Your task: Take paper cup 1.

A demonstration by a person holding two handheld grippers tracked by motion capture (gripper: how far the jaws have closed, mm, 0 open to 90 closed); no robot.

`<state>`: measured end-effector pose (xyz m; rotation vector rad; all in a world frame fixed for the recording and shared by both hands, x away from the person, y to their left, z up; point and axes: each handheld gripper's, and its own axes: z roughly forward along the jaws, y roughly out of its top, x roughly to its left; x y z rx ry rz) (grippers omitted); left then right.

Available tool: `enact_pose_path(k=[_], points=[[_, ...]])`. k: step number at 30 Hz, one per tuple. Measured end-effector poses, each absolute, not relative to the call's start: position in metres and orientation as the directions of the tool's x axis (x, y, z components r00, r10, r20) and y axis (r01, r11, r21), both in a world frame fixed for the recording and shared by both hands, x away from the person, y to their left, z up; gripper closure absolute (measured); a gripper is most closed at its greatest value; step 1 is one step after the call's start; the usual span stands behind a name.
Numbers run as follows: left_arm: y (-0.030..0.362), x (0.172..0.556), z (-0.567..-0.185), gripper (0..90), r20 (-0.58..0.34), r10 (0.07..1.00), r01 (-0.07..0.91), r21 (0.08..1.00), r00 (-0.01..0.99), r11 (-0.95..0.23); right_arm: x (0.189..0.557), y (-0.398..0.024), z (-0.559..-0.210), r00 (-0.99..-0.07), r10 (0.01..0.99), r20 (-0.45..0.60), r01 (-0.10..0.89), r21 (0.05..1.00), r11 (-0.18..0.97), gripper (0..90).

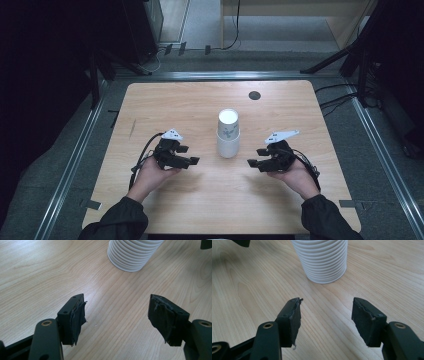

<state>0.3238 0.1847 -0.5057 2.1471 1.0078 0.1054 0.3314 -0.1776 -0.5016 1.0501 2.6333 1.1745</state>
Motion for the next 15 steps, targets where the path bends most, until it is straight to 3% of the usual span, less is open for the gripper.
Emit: enact_pose_path(k=[3,5,15], points=[[0.1853,0.3239,-0.5058,29.5,-0.229,0.690,0.633,0.657,0.686,-0.411,0.3319,-0.1782,-0.5016,-0.767,0.610,0.200,0.559,0.674,0.482,43.8],[0.1855,0.3236,-0.5057,29.5,-0.226,0.690,0.631,0.656,0.688,-0.414,0.3286,-0.1765,-0.4999,-0.800,0.589,0.118,0.492,0.692,0.529,46.9],[0.1854,0.3230,-0.5056,29.4,-0.219,0.683,0.628,0.647,0.697,-0.432,0.3251,-0.1760,-0.5011,-0.818,0.559,0.134,0.480,0.695,0.536,47.2]])
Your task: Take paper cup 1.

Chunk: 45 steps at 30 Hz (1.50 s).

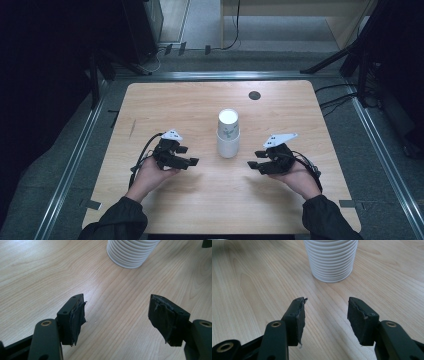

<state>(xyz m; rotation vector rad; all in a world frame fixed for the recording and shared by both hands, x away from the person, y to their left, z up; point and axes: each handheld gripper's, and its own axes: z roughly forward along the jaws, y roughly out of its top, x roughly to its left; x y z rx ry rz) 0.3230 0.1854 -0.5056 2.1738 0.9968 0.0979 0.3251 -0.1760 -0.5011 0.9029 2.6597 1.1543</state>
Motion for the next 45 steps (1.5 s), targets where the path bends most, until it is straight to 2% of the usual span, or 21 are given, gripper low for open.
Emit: enact_pose_path(k=[4,8,12,24,28,39,45], points=[[0.184,0.322,-0.505,28.7,-0.217,0.674,0.624,0.641,0.707,-0.448,0.325,-0.179,-0.502,-0.836,0.541,0.093,0.447,0.688,0.571,43.3],[0.185,0.319,-0.504,28.6,-0.205,0.663,0.612,0.639,0.720,-0.466,0.323,-0.182,-0.498,-0.845,0.525,0.100,0.429,0.712,0.556,41.8],[0.185,0.317,-0.503,28.4,-0.206,0.655,0.609,0.636,0.727,-0.474,0.325,-0.183,-0.491,-0.848,0.520,0.104,0.423,0.725,0.543,44.5],[0.183,0.312,-0.503,28.4,-0.208,0.634,0.597,0.631,0.745,-0.495,0.346,-0.185,-0.467,-0.849,0.509,0.140,0.455,0.685,0.570,45.1],[0.183,0.311,-0.502,28.5,-0.211,0.635,0.598,0.633,0.743,-0.491,0.351,-0.182,-0.452,-0.863,0.488,0.129,0.444,0.654,0.612,45.4],[0.186,0.313,-0.502,28.4,-0.212,0.638,0.600,0.635,0.741,-0.486,0.368,-0.176,-0.412,-0.896,0.438,0.078,0.384,0.633,0.672,36.2],[0.183,0.312,-0.503,28.3,-0.212,0.628,0.597,0.626,0.749,-0.501,0.382,-0.165,-0.397,-0.915,0.396,0.077,0.367,0.565,0.739,34.0]])
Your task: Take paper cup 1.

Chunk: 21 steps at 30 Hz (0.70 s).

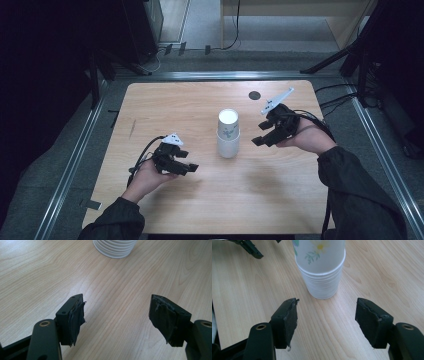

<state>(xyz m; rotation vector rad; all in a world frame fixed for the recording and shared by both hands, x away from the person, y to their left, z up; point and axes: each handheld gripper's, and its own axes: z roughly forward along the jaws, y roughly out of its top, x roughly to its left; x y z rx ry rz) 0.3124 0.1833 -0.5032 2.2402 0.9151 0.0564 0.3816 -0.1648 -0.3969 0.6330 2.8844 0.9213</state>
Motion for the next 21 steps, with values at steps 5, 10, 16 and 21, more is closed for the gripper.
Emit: enact_pose_path(k=[5,10,16,21], points=[[0.184,0.312,-0.503,28.3,-0.212,0.628,0.597,0.628,0.749,-0.500,0.391,-0.144,-0.382,-0.943,0.332,0.041,0.303,0.523,0.797,32.2],[0.184,0.312,-0.503,28.2,-0.210,0.626,0.596,0.624,0.751,-0.505,0.400,-0.130,-0.373,-0.948,0.318,0.036,0.291,0.505,0.812,30.5],[0.185,0.313,-0.503,28.2,-0.213,0.628,0.598,0.628,0.749,-0.499,0.406,-0.112,-0.365,-0.958,0.285,0.032,0.263,0.493,0.829,27.6],[0.186,0.313,-0.502,28.0,-0.211,0.628,0.596,0.629,0.749,-0.500,0.407,-0.102,-0.362,-0.963,0.268,0.023,0.246,0.482,0.841,25.9]])
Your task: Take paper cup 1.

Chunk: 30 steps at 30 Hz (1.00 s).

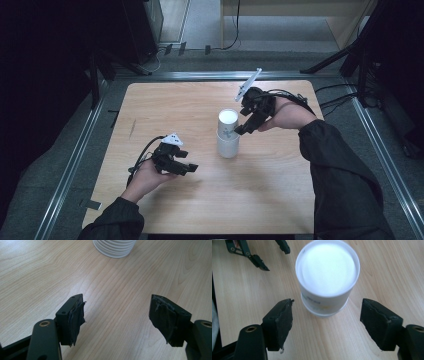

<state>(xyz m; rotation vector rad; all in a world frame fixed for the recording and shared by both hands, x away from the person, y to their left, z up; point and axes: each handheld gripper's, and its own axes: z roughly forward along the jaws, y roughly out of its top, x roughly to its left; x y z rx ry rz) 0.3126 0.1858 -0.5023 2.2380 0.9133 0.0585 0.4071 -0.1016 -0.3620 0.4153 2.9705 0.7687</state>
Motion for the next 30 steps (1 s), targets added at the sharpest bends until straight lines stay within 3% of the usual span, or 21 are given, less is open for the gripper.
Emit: enact_pose_path(k=[17,23,30], points=[[0.190,0.313,-0.501,27.8,-0.213,0.630,0.598,0.630,0.747,-0.496,0.421,-0.064,-0.368,-0.968,0.247,0.038,0.240,0.424,0.873,25.4],[0.190,0.313,-0.501,27.6,-0.213,0.627,0.596,0.628,0.750,-0.501,0.423,-0.059,-0.366,-0.968,0.248,0.040,0.242,0.410,0.879,31.8],[0.190,0.313,-0.502,27.5,-0.212,0.628,0.597,0.626,0.749,-0.501,0.422,-0.058,-0.364,-0.966,0.255,0.039,0.249,0.392,0.885,32.6]])
